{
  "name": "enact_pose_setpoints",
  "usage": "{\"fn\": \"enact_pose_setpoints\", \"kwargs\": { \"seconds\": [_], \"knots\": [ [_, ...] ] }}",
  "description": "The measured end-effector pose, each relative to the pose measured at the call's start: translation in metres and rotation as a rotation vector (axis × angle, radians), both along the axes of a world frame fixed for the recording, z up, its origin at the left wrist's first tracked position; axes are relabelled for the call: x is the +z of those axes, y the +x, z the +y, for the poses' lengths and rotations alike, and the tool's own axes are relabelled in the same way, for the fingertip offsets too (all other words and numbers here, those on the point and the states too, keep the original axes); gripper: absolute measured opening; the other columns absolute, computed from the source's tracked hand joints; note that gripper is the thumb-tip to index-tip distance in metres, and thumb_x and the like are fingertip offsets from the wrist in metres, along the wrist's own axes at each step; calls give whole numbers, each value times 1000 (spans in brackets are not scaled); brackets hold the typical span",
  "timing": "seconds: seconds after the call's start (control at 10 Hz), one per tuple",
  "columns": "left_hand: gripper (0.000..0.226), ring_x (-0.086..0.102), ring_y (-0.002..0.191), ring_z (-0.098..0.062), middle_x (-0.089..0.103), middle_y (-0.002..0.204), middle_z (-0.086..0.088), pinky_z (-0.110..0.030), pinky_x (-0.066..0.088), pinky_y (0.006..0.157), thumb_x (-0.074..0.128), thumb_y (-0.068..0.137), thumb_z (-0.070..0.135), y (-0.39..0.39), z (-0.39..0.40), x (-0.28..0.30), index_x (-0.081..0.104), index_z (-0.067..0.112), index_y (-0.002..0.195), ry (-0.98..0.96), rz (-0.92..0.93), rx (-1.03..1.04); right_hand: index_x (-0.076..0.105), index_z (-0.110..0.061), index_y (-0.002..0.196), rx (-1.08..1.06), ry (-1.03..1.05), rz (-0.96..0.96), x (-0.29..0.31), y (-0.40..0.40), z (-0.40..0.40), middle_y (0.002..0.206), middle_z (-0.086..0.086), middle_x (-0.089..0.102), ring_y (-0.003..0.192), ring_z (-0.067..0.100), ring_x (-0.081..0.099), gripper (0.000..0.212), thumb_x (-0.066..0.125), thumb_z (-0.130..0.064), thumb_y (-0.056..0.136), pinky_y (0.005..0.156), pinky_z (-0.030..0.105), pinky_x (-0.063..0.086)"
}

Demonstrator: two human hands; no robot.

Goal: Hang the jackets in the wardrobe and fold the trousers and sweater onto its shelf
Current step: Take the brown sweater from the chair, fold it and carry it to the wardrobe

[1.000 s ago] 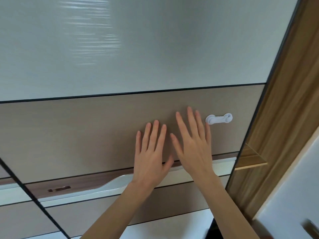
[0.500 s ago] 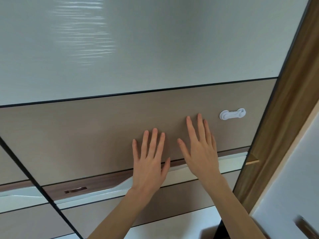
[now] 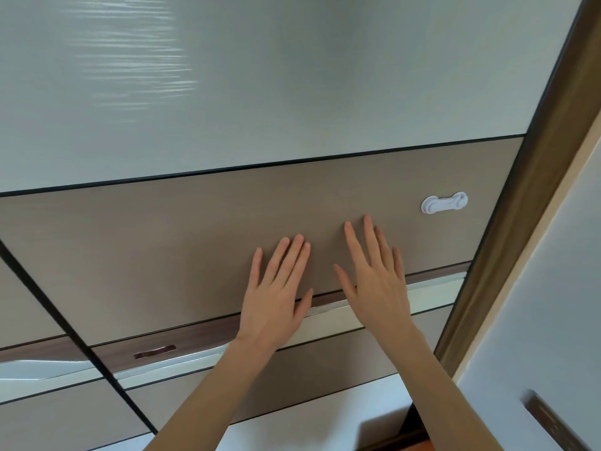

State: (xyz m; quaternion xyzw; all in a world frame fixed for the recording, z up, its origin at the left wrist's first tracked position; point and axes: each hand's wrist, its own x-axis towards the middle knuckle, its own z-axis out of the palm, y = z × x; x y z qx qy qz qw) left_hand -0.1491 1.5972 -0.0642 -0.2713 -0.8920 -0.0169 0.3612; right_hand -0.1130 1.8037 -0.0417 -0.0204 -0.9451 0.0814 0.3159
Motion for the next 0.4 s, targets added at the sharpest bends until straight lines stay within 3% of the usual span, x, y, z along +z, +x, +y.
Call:
{"fn": "enact_pose_setpoints", "kwargs": {
  "seconds": [0.4],
  "knots": [
    [66,17,160,-19,29,170,-1,-50,19,129,51,103,33,38,-52,26,31,11,163,227,-52,-272,18,-23,167,-130,-145,49,18,63,-34,173,3,20,161,24,16,71,38,-56,107,129,49,21]
  ]
}}
